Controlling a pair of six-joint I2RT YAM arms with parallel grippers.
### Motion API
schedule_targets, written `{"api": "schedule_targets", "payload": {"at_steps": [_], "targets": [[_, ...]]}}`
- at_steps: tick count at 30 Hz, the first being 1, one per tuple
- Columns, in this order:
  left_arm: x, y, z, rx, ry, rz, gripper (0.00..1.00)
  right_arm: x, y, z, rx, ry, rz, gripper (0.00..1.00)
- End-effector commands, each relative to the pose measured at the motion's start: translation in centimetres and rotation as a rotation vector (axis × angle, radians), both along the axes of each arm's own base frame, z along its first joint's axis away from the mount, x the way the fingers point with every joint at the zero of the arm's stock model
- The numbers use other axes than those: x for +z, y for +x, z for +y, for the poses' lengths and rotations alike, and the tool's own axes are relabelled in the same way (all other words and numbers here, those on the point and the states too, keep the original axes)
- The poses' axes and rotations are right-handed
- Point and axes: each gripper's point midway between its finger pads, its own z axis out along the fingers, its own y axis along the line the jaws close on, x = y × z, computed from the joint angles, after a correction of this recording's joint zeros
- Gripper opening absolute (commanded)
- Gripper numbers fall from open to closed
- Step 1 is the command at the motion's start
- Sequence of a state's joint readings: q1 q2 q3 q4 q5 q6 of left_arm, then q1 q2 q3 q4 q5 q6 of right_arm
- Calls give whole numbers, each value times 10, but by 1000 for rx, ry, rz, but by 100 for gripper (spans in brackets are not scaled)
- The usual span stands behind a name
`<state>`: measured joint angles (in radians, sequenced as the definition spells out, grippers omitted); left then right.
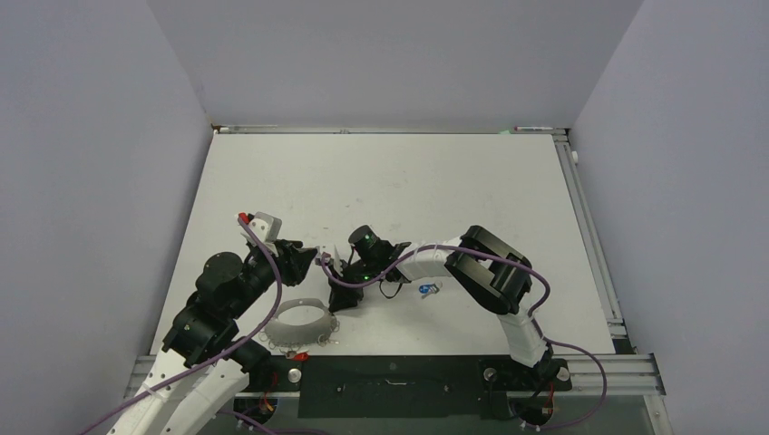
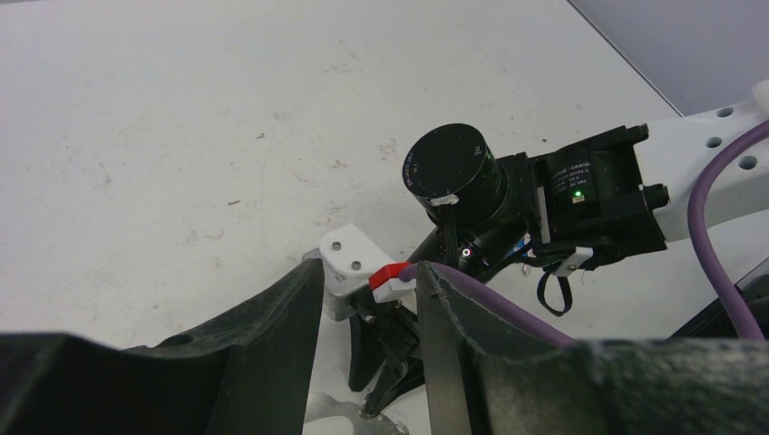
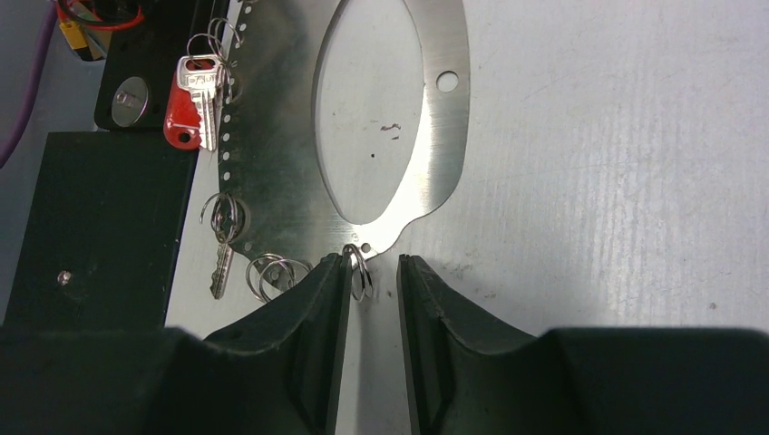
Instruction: Put the keys on the keyring
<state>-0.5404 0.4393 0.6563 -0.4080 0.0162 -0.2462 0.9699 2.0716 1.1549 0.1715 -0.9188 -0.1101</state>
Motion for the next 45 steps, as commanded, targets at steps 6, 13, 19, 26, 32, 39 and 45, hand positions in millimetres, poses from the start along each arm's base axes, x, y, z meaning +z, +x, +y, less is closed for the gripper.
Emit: {"api": "schedule_targets", "payload": {"at_steps": [6, 13, 19, 26, 32, 39, 45], "targets": [[20, 0, 0, -9, -19, -56, 39, -15, -19, -22, 67, -67, 65, 28], [19, 1, 0, -5, -18, -54, 39, -19, -21, -22, 80, -81, 76, 14], [19, 1, 1, -6, -15, -54, 39, -12, -16, -17, 46, -56, 54, 5], [21, 0, 1, -12, -17, -65, 39, 25, -8, -14, -16, -8, -52, 5], [27, -6, -6, -63, -35, -95, 39, 69, -8, -18, -52, 11, -179, 5], [41, -29, -29, -254, -82, -176, 39, 115, -22, -30, -61, -4, -309, 5], [54, -68, -55, -515, -139, -239, 39, 162, -31, -42, -88, 13, -411, 5]]}}
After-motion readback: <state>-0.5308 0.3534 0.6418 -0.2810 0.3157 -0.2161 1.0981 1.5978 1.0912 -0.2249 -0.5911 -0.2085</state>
